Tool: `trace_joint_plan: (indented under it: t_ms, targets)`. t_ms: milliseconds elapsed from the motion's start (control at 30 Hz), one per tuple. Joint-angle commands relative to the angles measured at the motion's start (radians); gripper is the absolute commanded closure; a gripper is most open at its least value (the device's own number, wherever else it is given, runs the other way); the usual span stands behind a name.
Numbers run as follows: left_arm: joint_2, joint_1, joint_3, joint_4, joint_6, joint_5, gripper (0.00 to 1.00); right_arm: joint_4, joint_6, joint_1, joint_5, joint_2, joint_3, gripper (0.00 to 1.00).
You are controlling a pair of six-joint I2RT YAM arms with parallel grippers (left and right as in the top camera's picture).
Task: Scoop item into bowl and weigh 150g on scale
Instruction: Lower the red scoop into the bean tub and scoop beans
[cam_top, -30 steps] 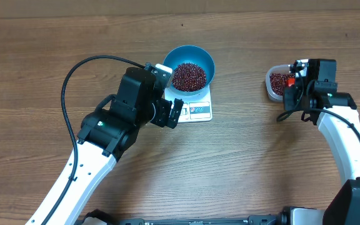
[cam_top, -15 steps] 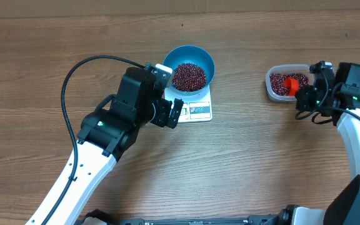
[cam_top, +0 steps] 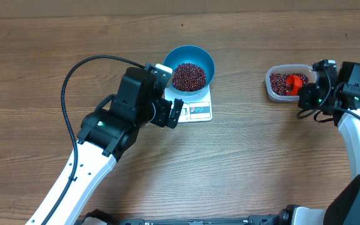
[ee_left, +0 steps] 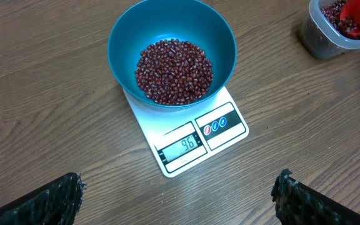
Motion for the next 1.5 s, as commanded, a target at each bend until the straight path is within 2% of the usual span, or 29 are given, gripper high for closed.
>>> trace_joint_plan:
  t_ms: [0,333,1000,1300,1467]
  targets:
    - [-0.008,0.005,0.005,0.004,-0.014,0.007,0.0,0.03,0.002,-0.006,0.078,0.006,0.003,0.96]
    - [-0.008,0.004,0.005,0.004,-0.014,0.007,0.0,-0.056,0.003,-0.005,0.04,0.006,0.003,0.96]
    - [-0.008,0.005,0.005,0.004,-0.014,0.007,0.0,-0.081,0.0,-0.006,-0.08,0.006,0.003,0.96]
    - [-0.004,0.005,0.005,0.003,-0.014,0.007,0.0,-0.01,-0.244,-0.006,0.045,0.006,0.003,0.96]
    - [-0.003,0.004,0.005,0.004,-0.014,0.007,0.0,-0.018,-0.259,-0.005,0.061,0.006,0.002,0.96]
